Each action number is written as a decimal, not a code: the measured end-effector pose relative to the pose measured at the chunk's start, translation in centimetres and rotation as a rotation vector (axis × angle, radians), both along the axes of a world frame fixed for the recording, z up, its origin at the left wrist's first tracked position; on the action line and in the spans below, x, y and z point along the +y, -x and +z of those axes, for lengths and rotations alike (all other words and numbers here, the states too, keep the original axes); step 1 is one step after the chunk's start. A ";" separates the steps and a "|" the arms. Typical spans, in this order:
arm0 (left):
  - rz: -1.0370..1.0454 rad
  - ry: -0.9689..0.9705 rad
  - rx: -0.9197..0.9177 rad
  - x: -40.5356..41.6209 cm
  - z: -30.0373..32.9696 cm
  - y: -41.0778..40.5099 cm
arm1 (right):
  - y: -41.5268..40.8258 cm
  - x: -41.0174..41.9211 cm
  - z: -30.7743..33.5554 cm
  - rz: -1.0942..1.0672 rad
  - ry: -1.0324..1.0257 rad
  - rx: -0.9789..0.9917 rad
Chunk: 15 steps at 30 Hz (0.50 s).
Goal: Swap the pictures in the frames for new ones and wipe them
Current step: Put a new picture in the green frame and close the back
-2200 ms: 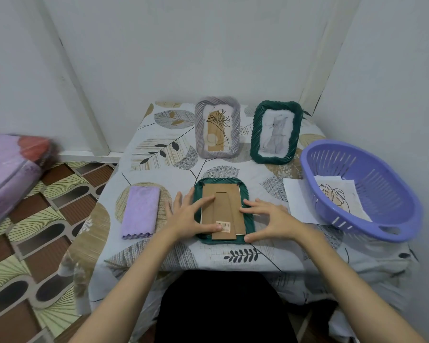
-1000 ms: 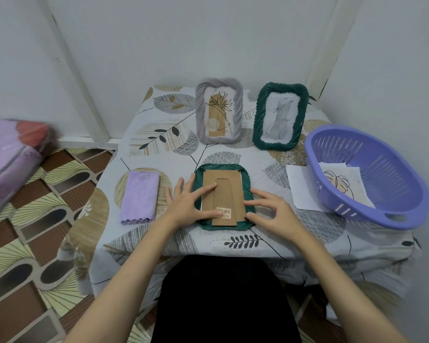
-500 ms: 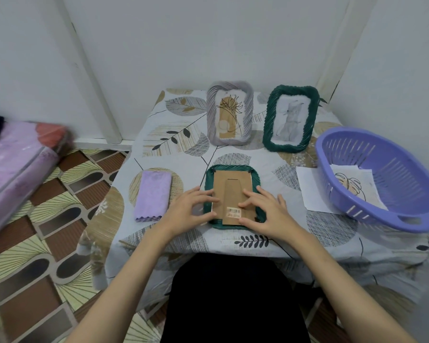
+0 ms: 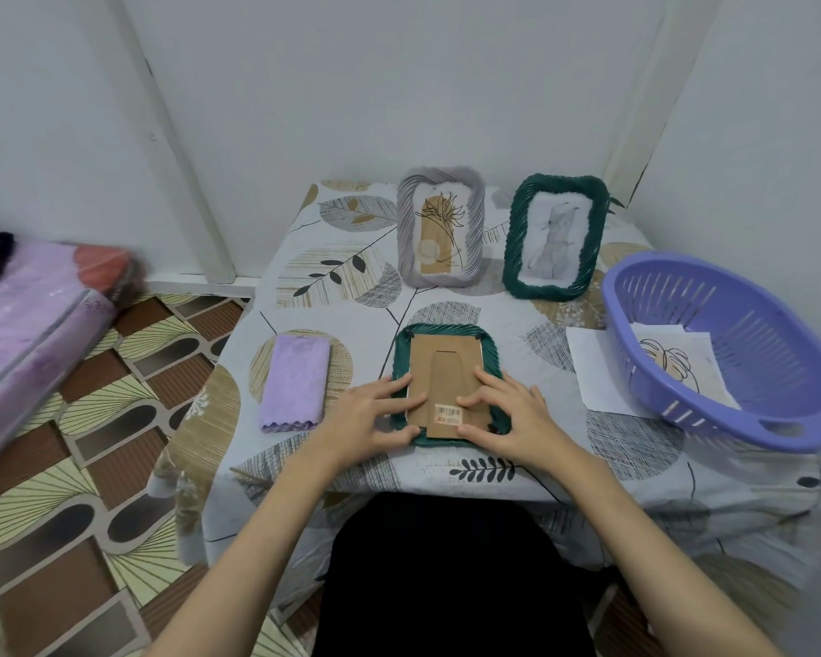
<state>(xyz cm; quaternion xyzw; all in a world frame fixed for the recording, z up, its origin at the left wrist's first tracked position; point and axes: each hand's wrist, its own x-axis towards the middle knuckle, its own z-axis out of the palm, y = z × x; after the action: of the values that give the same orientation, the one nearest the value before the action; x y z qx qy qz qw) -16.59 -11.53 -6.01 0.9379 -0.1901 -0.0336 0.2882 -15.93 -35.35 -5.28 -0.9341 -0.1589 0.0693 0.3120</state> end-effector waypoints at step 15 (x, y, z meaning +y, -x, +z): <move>0.162 0.370 0.191 -0.3 0.4 -0.2 | -0.1 -0.2 0.3 -0.010 -0.080 0.034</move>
<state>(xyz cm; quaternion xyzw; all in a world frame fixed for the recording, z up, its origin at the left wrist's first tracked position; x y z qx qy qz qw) -16.39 -11.85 -5.63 0.8738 -0.0888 -0.0633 0.4739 -15.80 -35.52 -4.97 -0.9204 -0.1518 0.0771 0.3521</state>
